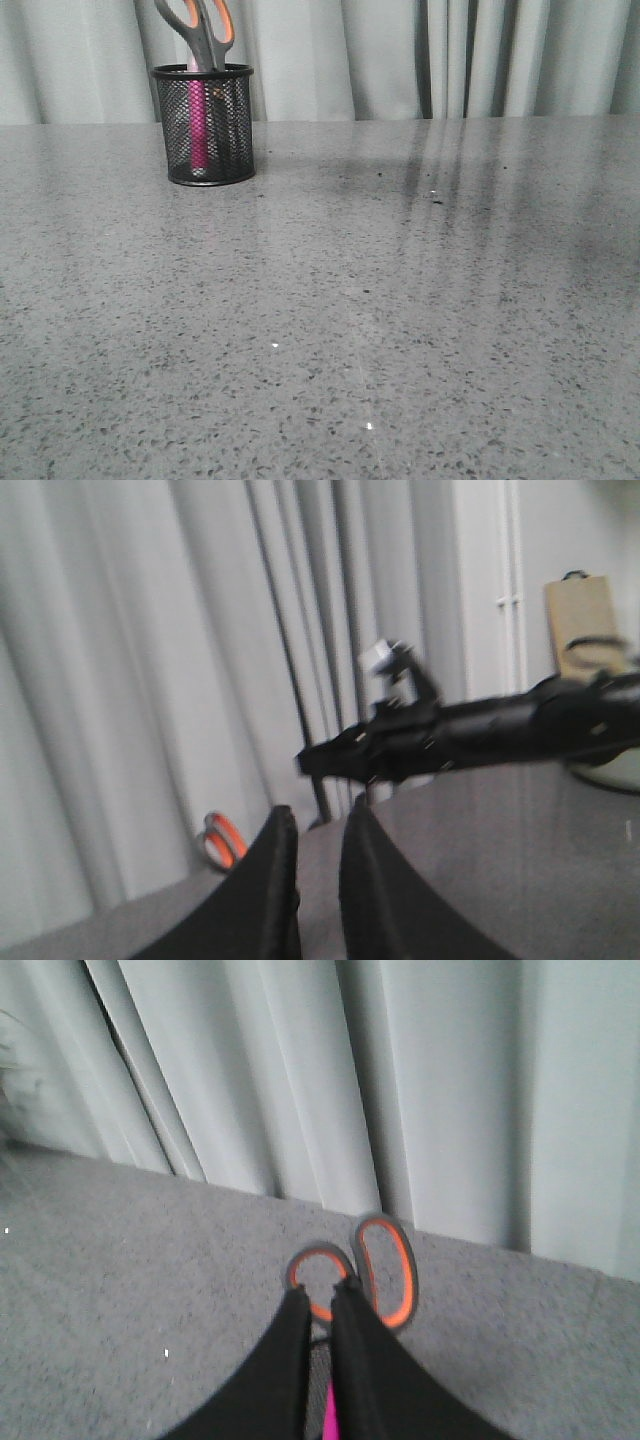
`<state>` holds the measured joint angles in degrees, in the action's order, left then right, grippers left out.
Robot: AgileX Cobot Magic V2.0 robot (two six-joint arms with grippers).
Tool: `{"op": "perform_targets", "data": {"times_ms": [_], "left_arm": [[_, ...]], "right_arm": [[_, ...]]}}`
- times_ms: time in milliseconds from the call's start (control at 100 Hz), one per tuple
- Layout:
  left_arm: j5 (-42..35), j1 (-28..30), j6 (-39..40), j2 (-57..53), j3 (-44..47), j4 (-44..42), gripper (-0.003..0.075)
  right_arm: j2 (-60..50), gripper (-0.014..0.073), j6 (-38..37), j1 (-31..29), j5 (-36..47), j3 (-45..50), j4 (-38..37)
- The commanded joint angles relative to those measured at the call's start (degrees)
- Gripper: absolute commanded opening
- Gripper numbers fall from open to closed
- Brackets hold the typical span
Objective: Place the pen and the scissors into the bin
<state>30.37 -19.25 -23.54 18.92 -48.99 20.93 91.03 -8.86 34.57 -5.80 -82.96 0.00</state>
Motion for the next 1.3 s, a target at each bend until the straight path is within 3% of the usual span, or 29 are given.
{"op": "perform_targets", "data": {"times_ms": [0,170,350,540,810,1290], "left_arm": [[-3.60,0.11,12.35,-0.65,2.90,-9.24,0.0003],[-3.95,0.57,14.63,-4.32,11.53,-11.96,-0.0011],[-3.95,0.57,14.72,-6.05,15.44,-11.34,-0.0011],[-4.05,0.57,14.72,-6.05,15.70,-11.28,-0.0012],[-4.05,0.57,14.72,-6.05,15.70,-11.28,-0.0012],[-4.05,0.57,14.72,-6.05,15.70,-11.28,-0.0012]], "right_arm": [[-9.23,-0.0061,0.32,0.00,-4.10,3.58,-0.84],[-26.86,-0.0061,0.32,1.47,-5.42,22.25,-11.02],[-47.33,-0.0061,0.42,1.47,-15.72,38.96,-11.39],[-66.44,-0.0061,0.42,1.47,-19.44,48.55,-13.44],[-82.08,-0.0061,0.42,1.47,-25.65,51.67,-15.76],[-83.25,-0.0061,0.42,1.47,-25.12,51.67,-16.02]]}}
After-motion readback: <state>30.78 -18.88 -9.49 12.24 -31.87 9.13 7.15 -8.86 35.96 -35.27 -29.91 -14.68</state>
